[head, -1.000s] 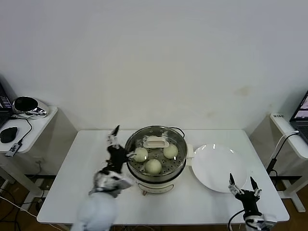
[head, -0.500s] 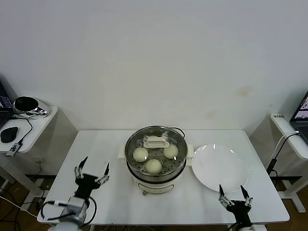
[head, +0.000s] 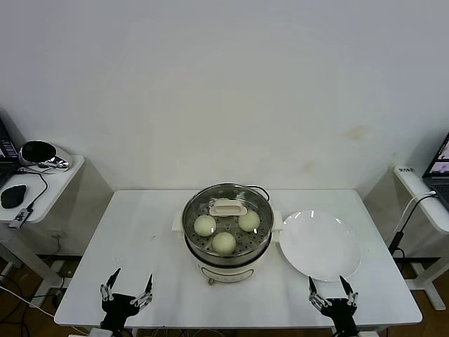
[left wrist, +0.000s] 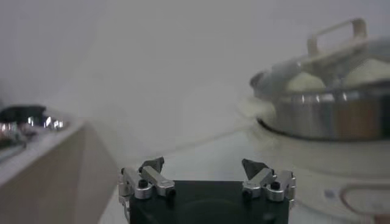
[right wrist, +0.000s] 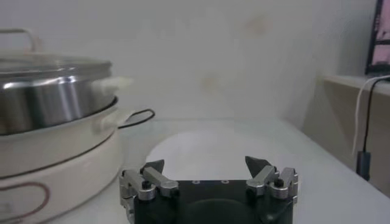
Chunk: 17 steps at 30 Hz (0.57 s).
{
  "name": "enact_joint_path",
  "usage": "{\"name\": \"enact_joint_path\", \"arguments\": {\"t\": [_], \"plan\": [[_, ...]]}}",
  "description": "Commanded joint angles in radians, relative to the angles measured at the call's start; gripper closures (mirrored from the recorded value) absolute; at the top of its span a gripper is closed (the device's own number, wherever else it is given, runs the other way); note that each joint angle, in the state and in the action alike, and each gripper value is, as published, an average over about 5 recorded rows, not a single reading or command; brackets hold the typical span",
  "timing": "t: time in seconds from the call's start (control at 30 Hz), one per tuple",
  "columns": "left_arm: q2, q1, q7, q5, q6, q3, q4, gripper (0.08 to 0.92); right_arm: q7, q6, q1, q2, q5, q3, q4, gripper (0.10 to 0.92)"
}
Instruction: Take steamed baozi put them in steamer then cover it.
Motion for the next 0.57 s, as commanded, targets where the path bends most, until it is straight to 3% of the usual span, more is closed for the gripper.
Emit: {"name": "enact_joint_path", "arguments": {"t": [0.03, 0.57], "plan": [[-0.016, 0.101, -0.007, -0.021, -0.022, -0.014, -0.035, 0.177, -0.011, -0.07, -0.029, -0.01, -0.022, 0.005, 0.062, 0.203], [0.004, 0.1, 0.003, -0.024, -0.003, 0.007, -0.055, 0.177, -0.031, -0.081, -0.106, -0.001, -0.033, 0.043, 0.113, 0.203]]}}
